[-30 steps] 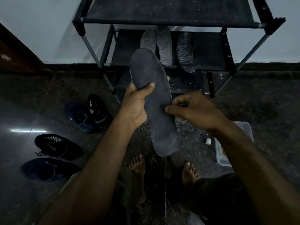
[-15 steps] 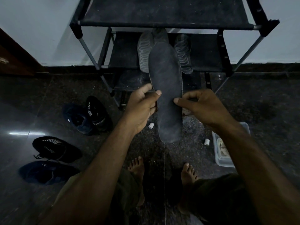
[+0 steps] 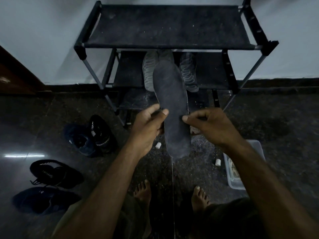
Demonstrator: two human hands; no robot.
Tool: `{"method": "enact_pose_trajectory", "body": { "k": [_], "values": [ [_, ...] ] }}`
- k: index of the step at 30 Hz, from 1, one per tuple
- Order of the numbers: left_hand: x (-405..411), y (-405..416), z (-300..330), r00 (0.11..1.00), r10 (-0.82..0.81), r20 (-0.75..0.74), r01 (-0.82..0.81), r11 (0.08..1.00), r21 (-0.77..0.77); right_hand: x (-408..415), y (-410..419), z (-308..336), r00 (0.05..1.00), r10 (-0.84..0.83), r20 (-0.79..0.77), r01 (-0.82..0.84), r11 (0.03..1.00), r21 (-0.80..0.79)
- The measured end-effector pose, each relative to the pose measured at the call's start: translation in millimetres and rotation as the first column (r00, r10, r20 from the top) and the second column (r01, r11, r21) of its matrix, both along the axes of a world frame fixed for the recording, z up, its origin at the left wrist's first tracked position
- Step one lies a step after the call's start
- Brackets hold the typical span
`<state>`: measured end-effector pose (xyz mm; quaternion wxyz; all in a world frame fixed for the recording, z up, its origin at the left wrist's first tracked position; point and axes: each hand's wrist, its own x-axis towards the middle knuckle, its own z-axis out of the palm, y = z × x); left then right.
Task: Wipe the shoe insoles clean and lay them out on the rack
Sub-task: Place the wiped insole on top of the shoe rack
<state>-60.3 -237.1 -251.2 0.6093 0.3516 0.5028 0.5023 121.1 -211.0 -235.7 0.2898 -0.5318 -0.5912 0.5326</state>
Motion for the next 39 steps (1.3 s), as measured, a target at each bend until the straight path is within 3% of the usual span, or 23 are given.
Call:
{"method": "enact_pose_trajectory", "body": {
  "k": [8,16,19,32,39],
  "values": [
    [11.7,5.3,7.3,0.998,-0.052,-0.044,0.053,0.998,0.023,12.3,8.6,11.2,0.997,-0.061,-0.051,0.064,0.997,0.046],
    [26.3,60.0,34.4,0.997,0.021,-0.075,-0.015,0.997,0.076,22.2,40.3,38.2,0.971,-0.17,-0.167,0.183,0.981,0.068],
    [32.7,91.7,47.3,0.99,0.039,-0.137,-0.024,0.994,0.109,24.6,62.8,51.0,0.97,-0.194,-0.144,0.207,0.975,0.082],
    [61.0,216.3,95.3,0.995,-0.073,-0.06,0.078,0.994,0.083,51.4,192.8,84.2,0.941,-0.334,-0.055,0.338,0.935,0.11],
    [75.1,264.1,82.7,0.987,-0.034,-0.16,0.039,0.999,0.028,58.1,240.2,74.5,0.934,-0.355,0.051,0.348,0.932,0.101]
  ]
}}
